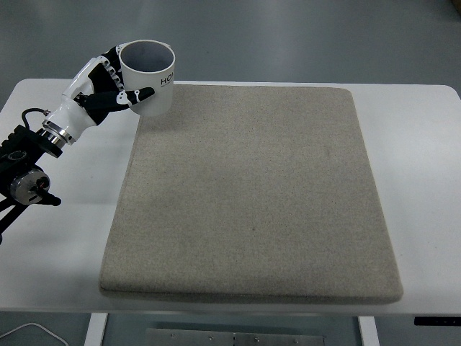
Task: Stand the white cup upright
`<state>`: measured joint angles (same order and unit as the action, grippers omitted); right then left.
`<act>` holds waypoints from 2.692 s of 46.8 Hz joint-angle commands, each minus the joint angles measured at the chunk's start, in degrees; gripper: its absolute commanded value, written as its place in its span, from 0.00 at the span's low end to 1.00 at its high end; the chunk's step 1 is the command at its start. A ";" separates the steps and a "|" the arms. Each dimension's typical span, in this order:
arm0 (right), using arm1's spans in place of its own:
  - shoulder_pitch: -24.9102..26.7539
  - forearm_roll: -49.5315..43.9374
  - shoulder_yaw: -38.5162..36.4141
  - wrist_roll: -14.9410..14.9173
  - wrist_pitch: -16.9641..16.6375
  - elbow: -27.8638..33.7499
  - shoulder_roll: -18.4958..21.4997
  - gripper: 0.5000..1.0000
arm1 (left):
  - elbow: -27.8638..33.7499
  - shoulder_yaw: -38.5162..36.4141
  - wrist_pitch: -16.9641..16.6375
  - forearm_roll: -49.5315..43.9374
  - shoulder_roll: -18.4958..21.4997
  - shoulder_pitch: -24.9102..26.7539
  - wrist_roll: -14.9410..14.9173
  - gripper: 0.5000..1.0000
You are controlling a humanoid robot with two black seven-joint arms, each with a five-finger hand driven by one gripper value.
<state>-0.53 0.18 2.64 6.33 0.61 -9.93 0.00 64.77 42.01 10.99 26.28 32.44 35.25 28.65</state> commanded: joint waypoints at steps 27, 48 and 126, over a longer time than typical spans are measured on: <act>0.00 0.00 0.00 0.00 0.00 0.00 0.00 0.86 | 0.00 0.00 0.00 0.09 -0.18 0.09 0.00 0.03; 0.00 0.00 0.00 0.00 0.00 0.00 0.00 0.86 | 0.00 -0.09 0.00 0.09 -0.18 0.17 0.00 0.03; 0.00 0.00 0.00 0.00 0.00 0.00 0.00 0.86 | -16.96 -2.37 0.53 3.51 -14.77 0.17 6.35 0.03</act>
<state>-0.53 0.18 2.64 6.33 0.61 -9.93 0.00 48.55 40.18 11.43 29.46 18.70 35.48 35.01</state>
